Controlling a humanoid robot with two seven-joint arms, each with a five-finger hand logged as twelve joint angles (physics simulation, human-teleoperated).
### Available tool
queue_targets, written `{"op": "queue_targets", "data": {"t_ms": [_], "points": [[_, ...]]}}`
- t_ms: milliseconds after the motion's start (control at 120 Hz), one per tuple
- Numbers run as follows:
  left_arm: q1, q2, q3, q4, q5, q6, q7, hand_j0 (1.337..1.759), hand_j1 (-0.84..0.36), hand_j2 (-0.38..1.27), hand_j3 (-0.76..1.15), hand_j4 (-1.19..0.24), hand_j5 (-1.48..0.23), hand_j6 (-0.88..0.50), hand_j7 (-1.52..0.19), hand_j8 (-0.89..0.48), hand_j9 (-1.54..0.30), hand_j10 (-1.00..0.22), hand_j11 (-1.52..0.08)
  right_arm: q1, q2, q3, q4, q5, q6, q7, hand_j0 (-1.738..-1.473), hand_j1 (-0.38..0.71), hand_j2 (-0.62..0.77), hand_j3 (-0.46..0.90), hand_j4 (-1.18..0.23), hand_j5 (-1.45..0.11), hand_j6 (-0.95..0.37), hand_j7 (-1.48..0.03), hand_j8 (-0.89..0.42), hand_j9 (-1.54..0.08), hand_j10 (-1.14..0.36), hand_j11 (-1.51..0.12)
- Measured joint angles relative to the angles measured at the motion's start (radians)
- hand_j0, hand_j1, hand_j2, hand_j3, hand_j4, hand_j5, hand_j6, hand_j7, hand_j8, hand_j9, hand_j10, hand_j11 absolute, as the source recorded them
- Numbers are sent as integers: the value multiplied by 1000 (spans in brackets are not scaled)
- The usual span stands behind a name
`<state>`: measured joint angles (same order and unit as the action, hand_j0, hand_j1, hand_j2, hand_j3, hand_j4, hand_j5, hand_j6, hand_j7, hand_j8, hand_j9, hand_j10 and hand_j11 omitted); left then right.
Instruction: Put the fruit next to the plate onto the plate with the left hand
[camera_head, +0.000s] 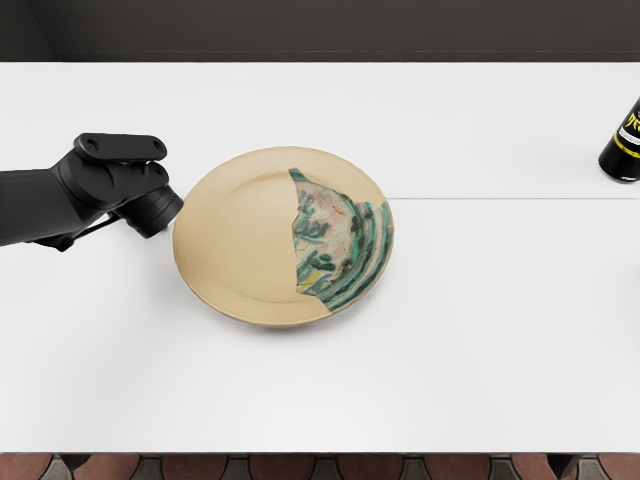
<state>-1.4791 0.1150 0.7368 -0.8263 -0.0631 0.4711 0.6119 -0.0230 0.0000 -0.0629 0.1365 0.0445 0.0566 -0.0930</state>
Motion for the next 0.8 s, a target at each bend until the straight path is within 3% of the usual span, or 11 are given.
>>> {"op": "queue_targets", "data": {"t_ms": [50, 108, 133, 325, 458, 575, 667, 800], "points": [[4, -2, 1, 1, 8, 2, 0, 1640, -363, 355, 0, -186, -1012, -131, -1016, -248, -1014, -398, -1018, 0, 0, 0, 0, 0, 0, 0, -1658, -320, -5, 0, -24, -31, -24, -31, -24, -31, -24, -31], [5, -2, 1, 1, 12, 0, 1, 1635, -468, 586, 0, -166, -1032, -116, -1035, -218, -1034, -370, -1039, 0, 0, 0, 0, 0, 0, 0, -1658, -320, -5, 0, -24, -31, -24, -31, -24, -31, -24, -31], [5, -2, 1, 1, 11, 1, 1, 1634, -437, 441, 0, -161, -1037, -115, -1038, -209, -1038, -361, -1045, 0, 0, 0, 0, 0, 0, 0, -1658, -320, -5, 0, -24, -31, -24, -31, -24, -31, -24, -31], [5, -3, 1, 1, 5, 4, 2, 1625, -508, 584, 0, -103, -1110, -39, -1127, -139, -1126, -303, -1133, 0, 0, 0, 0, 0, 0, 0, -1658, -320, -5, 0, -24, -31, -24, -31, -24, -31, -24, -31], [3, 0, -1, 1, 5, -6, 6, 1612, -533, 552, 0, -25, -1208, 28, -1209, -75, -1194, -246, -1194, 0, 0, 0, 0, 0, 0, 0, -1658, -320, -5, 0, -24, -31, -24, -31, -24, -31, -24, -31], [-2, 3, -5, -2, -5, -5, 2, 1622, -481, 452, 0, -93, -1219, 7, -1216, -81, -1199, -296, -1194, 0, 0, 0, 0, 0, 0, 0, -1658, -320, -5, 0, -24, -31, -24, -31, -24, -31, -24, -31], [-7, 5, -9, -5, -10, -10, -2, 1630, -475, 485, 0, -251, -1239, -5, -1220, -85, -1189, -316, -1194, 0, 0, 0, 0, 0, 0, 0, -1658, -320, -5, 0, -24, -31, -24, -31, -24, -31, -24, -31], [-32, 23, -13, -22, -15, -12, -4, 1637, -490, 522, 0, -273, -1250, -14, -1208, -95, -1176, -327, -1193, 0, 0, 0, 0, 0, 0, 0, -1658, -320, -5, 0, -25, -31, -25, -31, -24, -31, -24, -31]]}}
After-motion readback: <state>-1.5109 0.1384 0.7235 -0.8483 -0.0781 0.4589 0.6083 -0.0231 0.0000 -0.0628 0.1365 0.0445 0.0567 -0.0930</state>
